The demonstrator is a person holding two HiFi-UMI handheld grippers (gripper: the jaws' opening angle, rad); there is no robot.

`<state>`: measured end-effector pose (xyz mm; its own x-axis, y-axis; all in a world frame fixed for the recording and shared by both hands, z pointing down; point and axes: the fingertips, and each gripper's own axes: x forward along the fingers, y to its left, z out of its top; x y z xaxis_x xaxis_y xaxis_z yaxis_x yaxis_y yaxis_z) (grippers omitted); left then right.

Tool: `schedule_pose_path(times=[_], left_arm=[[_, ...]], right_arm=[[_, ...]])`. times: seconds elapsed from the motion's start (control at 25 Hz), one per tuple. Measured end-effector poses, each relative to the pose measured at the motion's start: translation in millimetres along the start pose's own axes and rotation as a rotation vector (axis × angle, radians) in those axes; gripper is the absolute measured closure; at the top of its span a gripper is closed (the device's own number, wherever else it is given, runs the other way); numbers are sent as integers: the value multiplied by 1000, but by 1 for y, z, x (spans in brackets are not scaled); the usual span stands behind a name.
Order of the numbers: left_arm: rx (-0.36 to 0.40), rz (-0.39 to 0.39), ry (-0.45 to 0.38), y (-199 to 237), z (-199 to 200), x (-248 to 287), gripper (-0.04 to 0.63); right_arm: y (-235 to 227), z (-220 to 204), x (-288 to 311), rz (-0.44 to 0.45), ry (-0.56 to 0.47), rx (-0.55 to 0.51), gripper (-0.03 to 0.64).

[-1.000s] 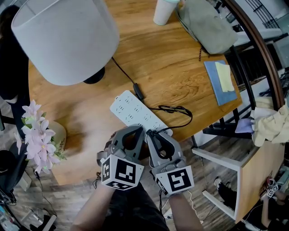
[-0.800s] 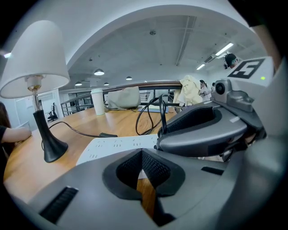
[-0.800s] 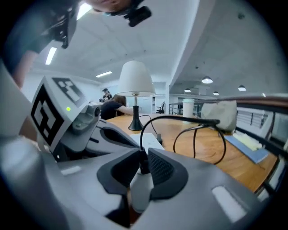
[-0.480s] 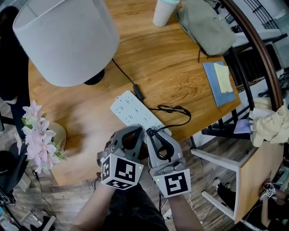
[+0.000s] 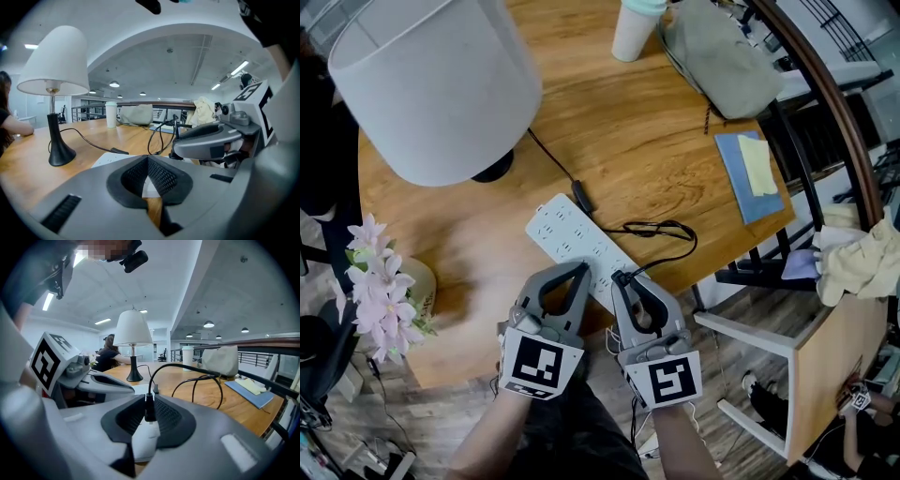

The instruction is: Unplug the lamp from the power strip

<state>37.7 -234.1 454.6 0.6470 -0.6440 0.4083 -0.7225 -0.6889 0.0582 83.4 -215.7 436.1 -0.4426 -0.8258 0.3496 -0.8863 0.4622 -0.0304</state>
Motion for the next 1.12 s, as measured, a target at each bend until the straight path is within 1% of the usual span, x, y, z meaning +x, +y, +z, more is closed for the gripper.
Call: schedule_pose_path(times=[0.08,0.12,0.36,0.6,0.84,1.12], left_arm=[[-38,13,-19,6,5,-4,598],[-44,18,-20,8,5,-6,598],[-43,21,3,15,-2,-6,598],[-37,8,0,13,1,-3,598],[-34,12,-5,16,2,-2,598],[-39,15,0,19,0,-1,598]], right_arm=[[-8,-2,0,-12,7,-8,548],[-13,-2,0,-23,12,-11,548],[-43,-6,1,-111,54,4,546],[-61,-11,2,-177,104,-16,546],[-74,-16,4,-230,125,-8,543],[-81,-13,0,-285,112,-29,537]])
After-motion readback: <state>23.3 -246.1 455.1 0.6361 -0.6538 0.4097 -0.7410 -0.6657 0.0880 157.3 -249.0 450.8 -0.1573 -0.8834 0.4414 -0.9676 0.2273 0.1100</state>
